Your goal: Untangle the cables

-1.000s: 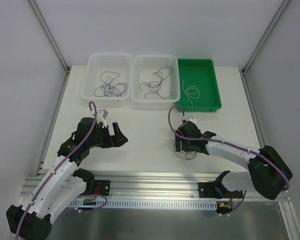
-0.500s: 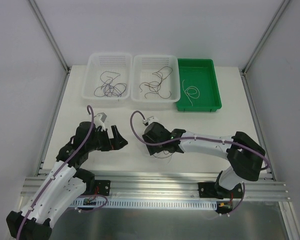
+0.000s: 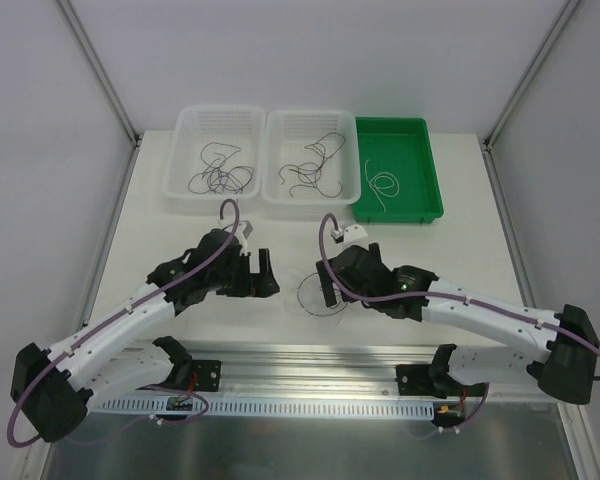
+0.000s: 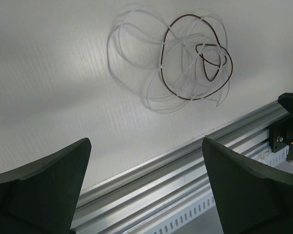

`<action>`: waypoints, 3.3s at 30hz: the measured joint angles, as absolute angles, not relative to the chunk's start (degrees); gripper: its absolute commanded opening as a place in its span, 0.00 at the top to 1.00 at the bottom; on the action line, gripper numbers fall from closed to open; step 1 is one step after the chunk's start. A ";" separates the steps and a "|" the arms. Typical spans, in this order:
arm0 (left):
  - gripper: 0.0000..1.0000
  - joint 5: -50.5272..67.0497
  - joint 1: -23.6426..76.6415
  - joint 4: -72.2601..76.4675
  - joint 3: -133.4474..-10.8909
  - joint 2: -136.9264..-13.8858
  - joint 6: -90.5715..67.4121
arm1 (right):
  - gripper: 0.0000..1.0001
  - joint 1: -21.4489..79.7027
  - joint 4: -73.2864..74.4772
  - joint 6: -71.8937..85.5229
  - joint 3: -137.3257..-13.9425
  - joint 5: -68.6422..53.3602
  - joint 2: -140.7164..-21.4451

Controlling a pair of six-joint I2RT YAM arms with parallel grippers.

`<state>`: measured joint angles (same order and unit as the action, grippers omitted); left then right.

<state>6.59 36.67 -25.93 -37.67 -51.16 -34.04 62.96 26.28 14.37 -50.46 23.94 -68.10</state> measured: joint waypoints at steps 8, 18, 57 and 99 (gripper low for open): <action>0.01 -4.38 51.31 -23.66 -51.37 -72.27 -35.24 | 0.00 60.38 34.74 21.06 -47.83 33.56 -61.87; 0.10 -12.91 57.45 -22.15 -64.03 -93.91 -35.57 | 0.00 53.23 35.53 24.60 -35.83 33.87 -50.87; 1.00 -16.75 58.19 -19.92 -53.39 -85.86 -37.04 | 0.49 51.44 0.64 6.52 -37.98 -1.98 -75.00; 1.00 -18.57 37.71 -19.03 -31.11 -62.81 -38.65 | 0.99 34.92 33.39 1.45 -53.69 21.37 -33.50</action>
